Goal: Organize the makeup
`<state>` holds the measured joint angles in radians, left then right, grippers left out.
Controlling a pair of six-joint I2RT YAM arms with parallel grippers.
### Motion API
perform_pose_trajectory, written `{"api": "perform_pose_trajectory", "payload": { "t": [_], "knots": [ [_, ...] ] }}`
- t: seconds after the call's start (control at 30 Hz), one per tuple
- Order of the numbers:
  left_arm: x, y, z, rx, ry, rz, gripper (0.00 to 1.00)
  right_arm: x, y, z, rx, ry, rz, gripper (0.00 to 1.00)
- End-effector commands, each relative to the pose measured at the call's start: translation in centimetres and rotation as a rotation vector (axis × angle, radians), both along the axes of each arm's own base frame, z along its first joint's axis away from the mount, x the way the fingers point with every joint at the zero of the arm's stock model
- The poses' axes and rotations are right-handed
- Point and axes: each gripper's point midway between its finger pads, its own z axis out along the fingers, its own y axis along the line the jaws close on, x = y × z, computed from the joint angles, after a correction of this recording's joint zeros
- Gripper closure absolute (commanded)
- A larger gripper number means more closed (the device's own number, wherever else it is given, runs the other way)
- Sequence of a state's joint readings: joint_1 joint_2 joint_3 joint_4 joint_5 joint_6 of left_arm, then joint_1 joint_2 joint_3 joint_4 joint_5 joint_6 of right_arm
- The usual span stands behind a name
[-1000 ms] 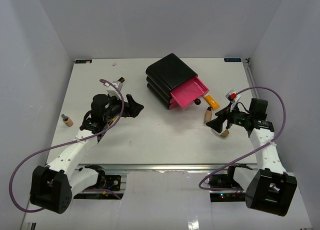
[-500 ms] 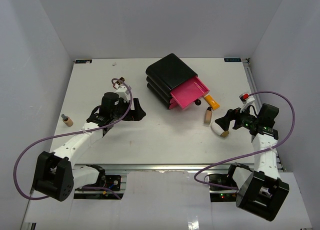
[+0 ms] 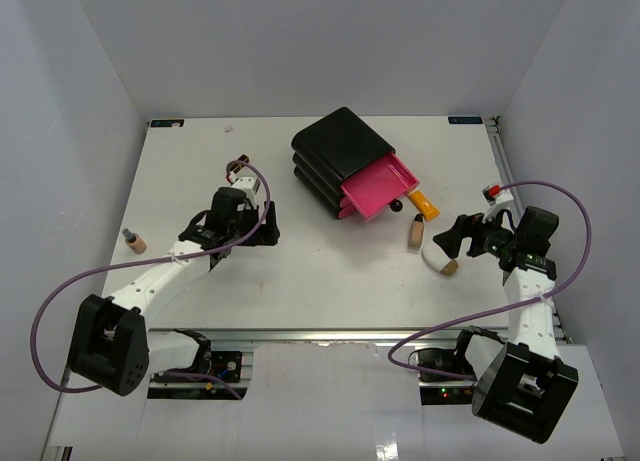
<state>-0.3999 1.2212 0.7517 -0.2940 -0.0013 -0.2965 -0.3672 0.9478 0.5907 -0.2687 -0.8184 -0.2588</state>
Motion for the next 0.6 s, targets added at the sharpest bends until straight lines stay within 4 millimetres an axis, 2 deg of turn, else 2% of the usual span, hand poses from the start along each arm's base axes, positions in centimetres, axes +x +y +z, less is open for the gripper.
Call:
{"api": "perform_pose_trajectory", "payload": {
  "t": [0.0, 0.13, 0.27, 0.4, 0.47, 0.57],
  "knots": [
    [1.6, 3.0, 1.5, 0.165, -0.061, 0.105, 0.05, 0.3, -0.2, 0.5, -0.004, -0.032, -0.005, 0.00],
    [2.4, 5.8, 1.0, 0.327, -0.062, 0.165, 0.11, 0.3, -0.2, 0.5, -0.005, -0.033, -0.003, 0.00],
    [3.3, 8.0, 0.2, 0.449, -0.025, 0.202, 0.11, 0.3, -0.1, 0.5, -0.004, -0.034, -0.001, 0.00],
    [4.2, 9.7, -1.6, 0.435, 0.060, 0.208, 0.17, 0.2, -0.1, 0.5, -0.004, -0.035, 0.002, 0.00],
    [4.4, 9.5, -2.6, 0.397, 0.100, 0.187, 0.20, 0.2, 0.0, 0.6, -0.003, -0.038, 0.004, 0.00],
    [4.9, 10.3, -3.8, 0.384, 0.145, 0.200, 0.21, 0.2, 0.0, 0.7, -0.002, -0.042, 0.007, 0.00]
  ]
}}
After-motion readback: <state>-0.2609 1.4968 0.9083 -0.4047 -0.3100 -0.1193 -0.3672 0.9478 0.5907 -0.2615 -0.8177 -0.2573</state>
